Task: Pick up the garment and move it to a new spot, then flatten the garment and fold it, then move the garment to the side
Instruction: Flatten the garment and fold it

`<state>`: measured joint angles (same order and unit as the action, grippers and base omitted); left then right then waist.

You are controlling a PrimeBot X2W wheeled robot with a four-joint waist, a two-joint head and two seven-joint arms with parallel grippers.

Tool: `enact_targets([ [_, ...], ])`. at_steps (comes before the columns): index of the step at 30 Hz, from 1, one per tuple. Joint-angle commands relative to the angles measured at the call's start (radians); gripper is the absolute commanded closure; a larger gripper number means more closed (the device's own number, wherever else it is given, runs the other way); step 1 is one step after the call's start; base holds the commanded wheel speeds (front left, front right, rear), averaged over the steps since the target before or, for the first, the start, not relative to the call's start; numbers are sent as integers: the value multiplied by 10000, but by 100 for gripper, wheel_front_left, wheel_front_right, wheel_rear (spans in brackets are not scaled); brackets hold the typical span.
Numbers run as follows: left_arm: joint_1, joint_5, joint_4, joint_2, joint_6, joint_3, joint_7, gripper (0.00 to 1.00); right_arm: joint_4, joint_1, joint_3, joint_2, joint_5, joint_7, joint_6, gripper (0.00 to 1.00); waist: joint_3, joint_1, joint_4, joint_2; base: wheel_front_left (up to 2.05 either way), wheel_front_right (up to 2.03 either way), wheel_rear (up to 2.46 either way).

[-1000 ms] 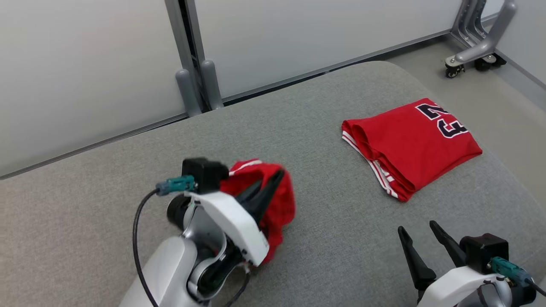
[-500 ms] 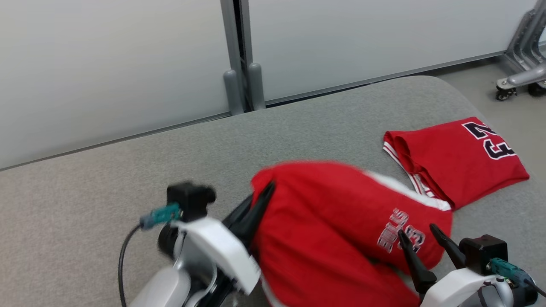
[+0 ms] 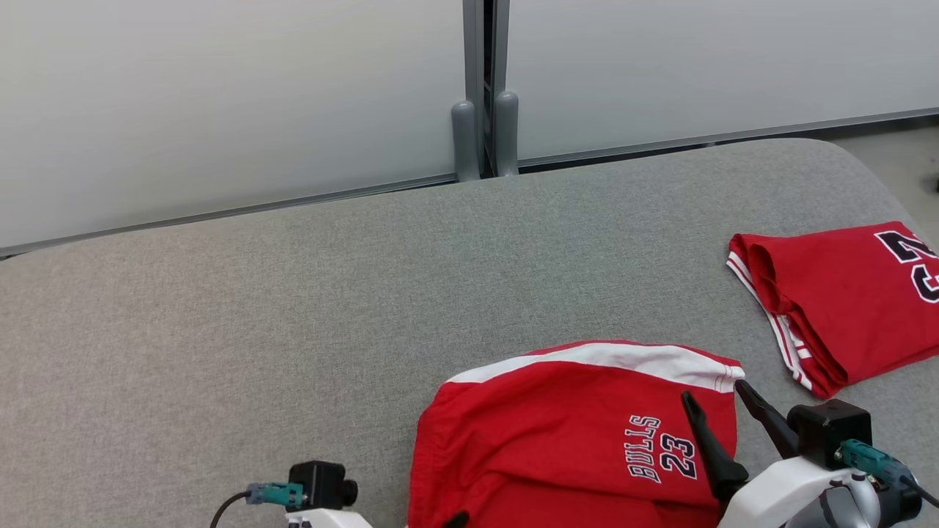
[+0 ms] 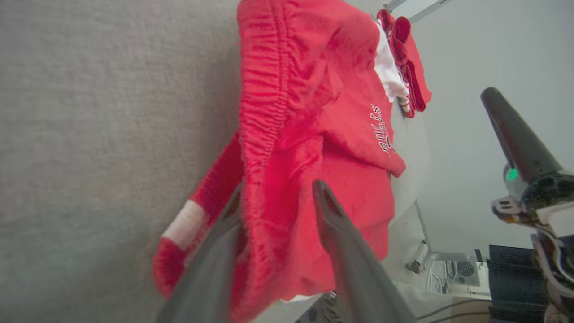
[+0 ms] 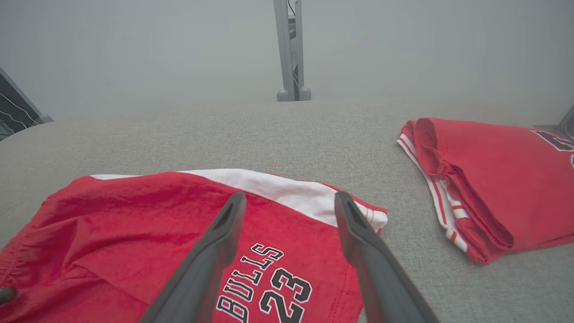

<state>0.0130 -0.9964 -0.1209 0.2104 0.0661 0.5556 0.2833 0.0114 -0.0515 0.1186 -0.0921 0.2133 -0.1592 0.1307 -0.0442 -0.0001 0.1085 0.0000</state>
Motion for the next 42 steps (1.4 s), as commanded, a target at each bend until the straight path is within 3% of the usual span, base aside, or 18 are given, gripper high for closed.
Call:
enact_targets([
  [1,195,-420,253,186,55,-37,563,0,-30,39,-17,-7,18,-13,2,0,-7,1,-23,0,0,0,0],
  [4,281,-1209,1191,499,206,-103,1712,0,-54,49,-1,19,28,1,2,0,-6,1,6,0,0,0,0],
  [7,14,-1581,2137,720,469,-1049,1436,0,-78,45,-38,31,35,29,2,0,-10,1,86,0,0,0,0],
  [10,-290,-1269,2362,1004,966,-1684,1139,0,-120,70,1,48,35,43,2,0,-6,1,252,0,0,0,0],
  [14,-1145,-960,1755,1080,1502,-1702,1441,0,-156,174,81,72,65,85,2,0,-83,1,552,0,0,0,0],
  [20,-2611,-470,-402,626,2063,-1240,1767,0,-192,340,74,85,16,143,2,0,-324,1,1190,0,0,0,0],
  [29,-3092,-645,-1530,384,2170,-961,2392,0,-180,296,-118,91,-112,225,2,0,-391,1,1628,0,0,0,0],
  [30,-3136,-660,-1568,341,2103,-967,2335,42,-183,304,-117,97,-97,239,2,0,-388,1,1631,0,0,0,0],
  [31,-3207,-590,-1571,337,1982,-958,2210,96,-184,319,-102,110,-82,253,2,0,-384,1,1625,0,0,0,0],
  [32,-3241,-532,-1592,318,1871,-940,2108,100,-182,337,-81,126,-67,262,2,0,-377,1,1602,0,0,0,0],
  [36,-3372,-394,-1560,217,1503,-1023,1550,100,-178,372,-61,133,-50,295,2,0,-344,1,1477,0,0,0,0],
  [42,-4015,655,-863,79,480,-1255,-1086,100,-167,258,-145,72,-125,232,2,0,-209,1,1082,0,0,0,0],
])
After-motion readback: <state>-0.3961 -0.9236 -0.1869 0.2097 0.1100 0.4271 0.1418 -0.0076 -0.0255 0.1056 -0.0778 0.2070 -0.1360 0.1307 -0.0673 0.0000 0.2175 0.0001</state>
